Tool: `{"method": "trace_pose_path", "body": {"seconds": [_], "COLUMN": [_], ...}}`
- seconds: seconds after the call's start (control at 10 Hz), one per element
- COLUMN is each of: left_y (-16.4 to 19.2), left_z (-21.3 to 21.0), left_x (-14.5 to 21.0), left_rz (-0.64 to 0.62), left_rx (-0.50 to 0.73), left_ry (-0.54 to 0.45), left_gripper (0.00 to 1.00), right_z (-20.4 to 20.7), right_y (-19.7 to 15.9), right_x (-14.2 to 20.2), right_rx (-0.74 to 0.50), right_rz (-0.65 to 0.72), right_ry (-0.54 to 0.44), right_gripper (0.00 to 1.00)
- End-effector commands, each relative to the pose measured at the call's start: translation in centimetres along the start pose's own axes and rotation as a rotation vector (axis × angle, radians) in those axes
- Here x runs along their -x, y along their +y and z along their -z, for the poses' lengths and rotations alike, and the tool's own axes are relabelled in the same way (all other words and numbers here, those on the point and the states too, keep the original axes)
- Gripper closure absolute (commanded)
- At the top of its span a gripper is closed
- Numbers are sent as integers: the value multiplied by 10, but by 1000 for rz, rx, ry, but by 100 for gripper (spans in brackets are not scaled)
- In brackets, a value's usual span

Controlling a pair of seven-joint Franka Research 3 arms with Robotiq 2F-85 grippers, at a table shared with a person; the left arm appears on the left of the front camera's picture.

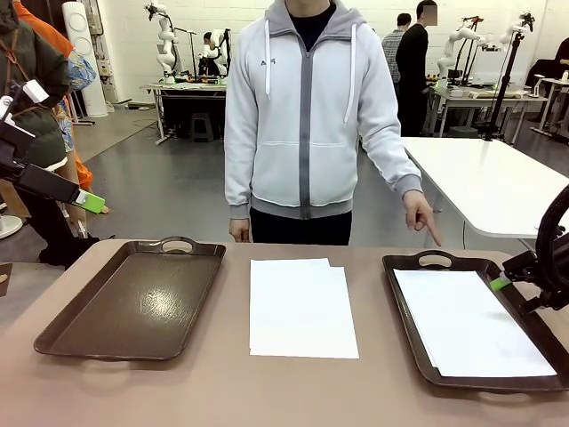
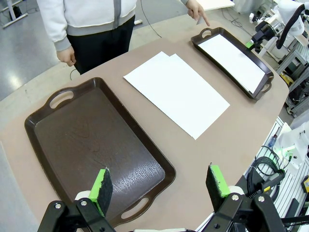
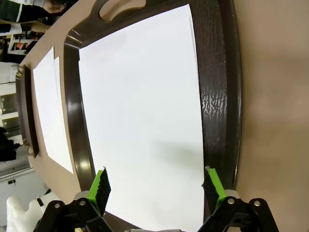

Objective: Sort the A4 documents.
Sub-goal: Place the A4 Paper in the designated Handle tray.

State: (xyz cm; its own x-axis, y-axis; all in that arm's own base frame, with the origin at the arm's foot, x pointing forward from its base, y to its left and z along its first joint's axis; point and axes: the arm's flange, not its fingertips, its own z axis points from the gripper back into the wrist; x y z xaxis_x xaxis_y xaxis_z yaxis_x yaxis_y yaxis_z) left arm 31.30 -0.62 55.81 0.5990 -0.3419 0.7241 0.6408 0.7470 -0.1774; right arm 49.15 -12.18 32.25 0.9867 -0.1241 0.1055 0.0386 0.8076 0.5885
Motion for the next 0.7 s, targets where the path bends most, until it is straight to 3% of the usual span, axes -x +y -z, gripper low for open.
{"method": "trace_pose_path", "body": {"seconds": [0.0, 0.6], "left_y": [1, 1], "left_z": [0, 0], "left_x": [0, 0], "left_rz": [5, 5], "left_rx": [12, 12], "left_ry": [-5, -5], "left_gripper": [0, 0], "right_z": [1, 1], "right_y": [-1, -1], "right_x": [0, 0], "right_rx": [-1, -1], "right_rz": [2, 2], "right_ry": [1, 1], "right_gripper": [0, 0]}}
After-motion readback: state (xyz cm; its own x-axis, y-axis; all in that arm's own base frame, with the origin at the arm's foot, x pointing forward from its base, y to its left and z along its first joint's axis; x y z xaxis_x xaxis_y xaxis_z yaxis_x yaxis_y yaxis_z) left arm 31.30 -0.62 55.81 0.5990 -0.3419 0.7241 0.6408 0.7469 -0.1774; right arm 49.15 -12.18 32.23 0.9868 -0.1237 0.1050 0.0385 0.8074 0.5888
